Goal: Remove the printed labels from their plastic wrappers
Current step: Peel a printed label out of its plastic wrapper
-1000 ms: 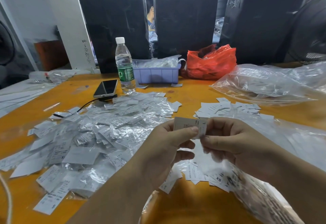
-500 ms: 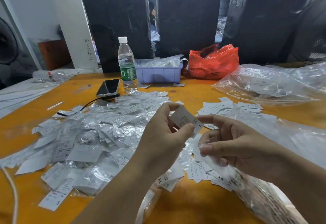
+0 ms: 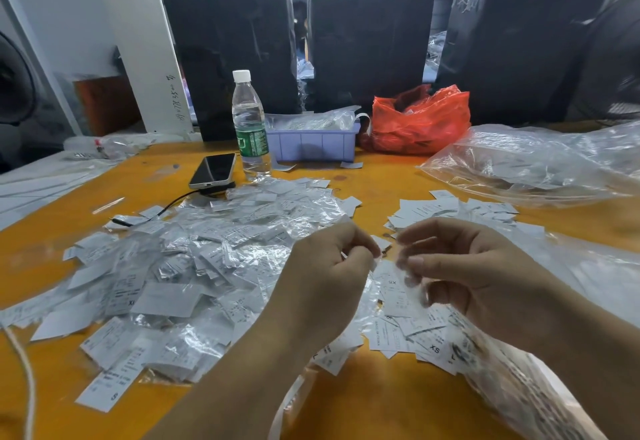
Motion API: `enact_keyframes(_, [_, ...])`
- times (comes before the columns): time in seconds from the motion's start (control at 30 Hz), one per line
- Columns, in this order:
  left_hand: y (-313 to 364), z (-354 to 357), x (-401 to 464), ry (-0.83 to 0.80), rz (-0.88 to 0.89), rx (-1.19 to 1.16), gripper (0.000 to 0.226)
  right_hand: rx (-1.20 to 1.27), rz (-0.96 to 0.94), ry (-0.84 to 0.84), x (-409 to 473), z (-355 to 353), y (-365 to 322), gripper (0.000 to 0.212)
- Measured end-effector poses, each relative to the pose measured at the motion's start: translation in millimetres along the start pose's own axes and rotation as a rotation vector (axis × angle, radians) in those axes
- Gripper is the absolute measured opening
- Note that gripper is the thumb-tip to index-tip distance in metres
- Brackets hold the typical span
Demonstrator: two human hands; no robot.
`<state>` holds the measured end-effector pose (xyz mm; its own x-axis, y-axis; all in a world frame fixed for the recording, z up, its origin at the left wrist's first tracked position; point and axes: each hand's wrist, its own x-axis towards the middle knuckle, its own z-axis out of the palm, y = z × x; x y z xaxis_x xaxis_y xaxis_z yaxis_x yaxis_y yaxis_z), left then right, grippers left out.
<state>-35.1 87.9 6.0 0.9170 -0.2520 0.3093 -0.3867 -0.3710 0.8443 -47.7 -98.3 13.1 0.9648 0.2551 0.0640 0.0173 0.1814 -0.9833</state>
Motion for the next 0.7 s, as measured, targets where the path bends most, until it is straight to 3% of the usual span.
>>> enact_keyframes(0.17, [1.4, 3.6, -2.0, -0.194, -0.062, 0.04, 0.054, 0.08, -0.054, 0.086, 0.5, 0.5, -1.2, 0.022])
enact_keyframes(0.4, [-3.5, 7.0, -0.8, -0.148, -0.009, 0.064, 0.016, -0.021, -0.105, 0.078, 2.2, -3.1, 3.0, 0.016])
enact_keyframes(0.57, [-3.5, -2.4, 3.7, -0.062, 0.0, -0.061, 0.011, -0.19, -0.016, 0.003, -0.4, -6.0, 0.9, 0.056])
enact_keyframes(0.7, [-4.0, 0.3, 1.6, -0.119, 0.042, -0.014, 0.009, -0.199, 0.054, -0.127, -3.9, 1.4, -0.5, 0.052])
